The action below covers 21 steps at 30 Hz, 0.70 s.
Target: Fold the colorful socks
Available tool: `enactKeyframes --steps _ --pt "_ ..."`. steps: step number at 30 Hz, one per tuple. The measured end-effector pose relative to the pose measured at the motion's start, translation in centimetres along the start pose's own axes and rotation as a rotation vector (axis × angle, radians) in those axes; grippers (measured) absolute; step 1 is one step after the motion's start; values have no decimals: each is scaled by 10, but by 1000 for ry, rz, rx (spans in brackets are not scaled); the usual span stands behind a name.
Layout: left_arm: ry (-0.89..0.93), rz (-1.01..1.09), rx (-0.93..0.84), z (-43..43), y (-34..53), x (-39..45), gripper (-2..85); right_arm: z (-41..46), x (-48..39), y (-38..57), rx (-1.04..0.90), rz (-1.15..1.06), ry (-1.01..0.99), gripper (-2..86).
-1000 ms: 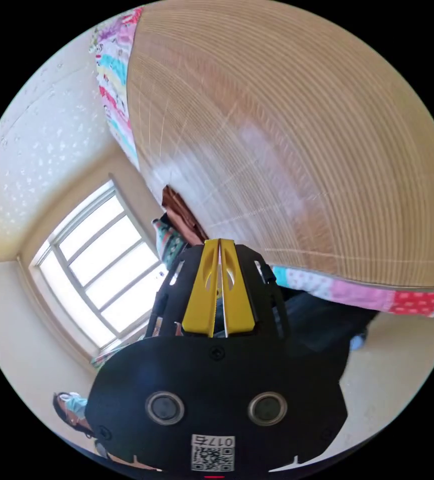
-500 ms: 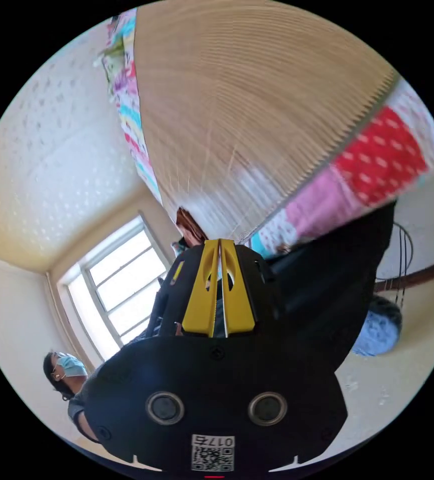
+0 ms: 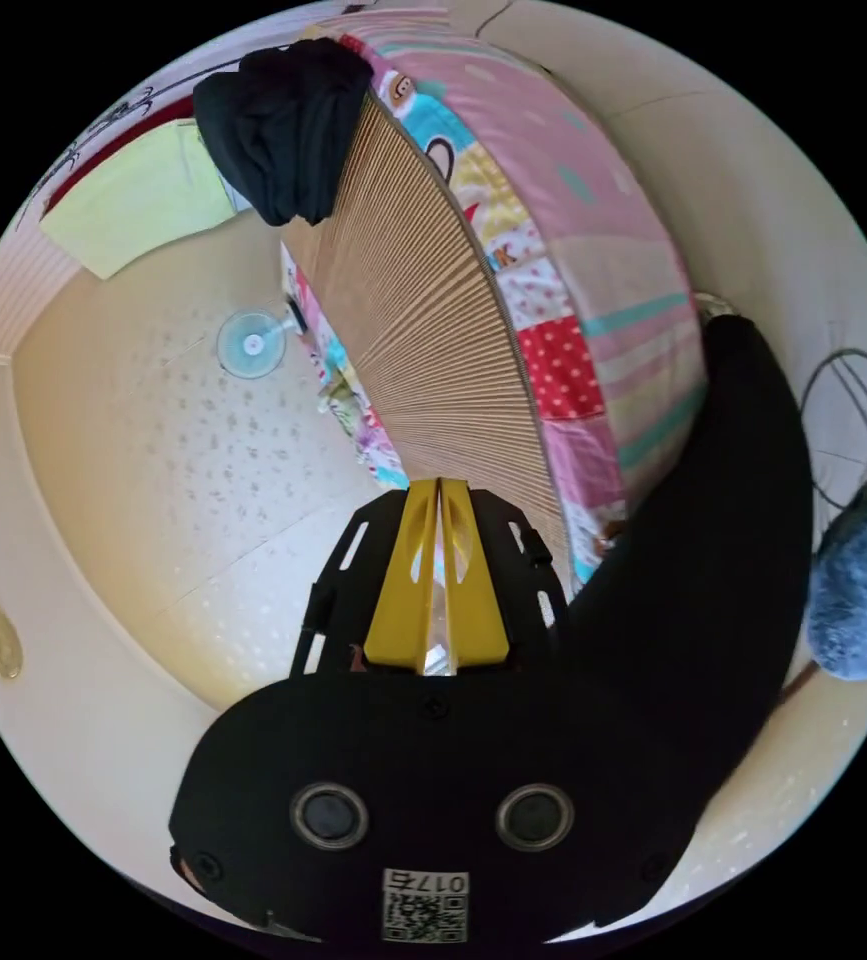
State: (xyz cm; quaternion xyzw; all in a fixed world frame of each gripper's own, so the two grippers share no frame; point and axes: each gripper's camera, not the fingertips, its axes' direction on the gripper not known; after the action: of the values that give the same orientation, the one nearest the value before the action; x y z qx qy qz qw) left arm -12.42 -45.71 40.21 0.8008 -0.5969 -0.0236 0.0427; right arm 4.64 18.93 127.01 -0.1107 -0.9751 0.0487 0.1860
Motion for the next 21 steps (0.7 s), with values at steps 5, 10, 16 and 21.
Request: enactKeyframes --steps 5,10,16,21 --pt "169 -59 -1 17 34 16 0 67 -2 -5 -157 -33 -40 3" --pt "33 102 -135 65 86 75 -4 116 -12 -9 -305 -105 18 3" --pt "394 33 -567 172 193 121 1 131 7 -9 -297 -45 -6 3" --pt "591 -85 -410 164 208 138 56 124 13 -14 -225 -14 -24 4"
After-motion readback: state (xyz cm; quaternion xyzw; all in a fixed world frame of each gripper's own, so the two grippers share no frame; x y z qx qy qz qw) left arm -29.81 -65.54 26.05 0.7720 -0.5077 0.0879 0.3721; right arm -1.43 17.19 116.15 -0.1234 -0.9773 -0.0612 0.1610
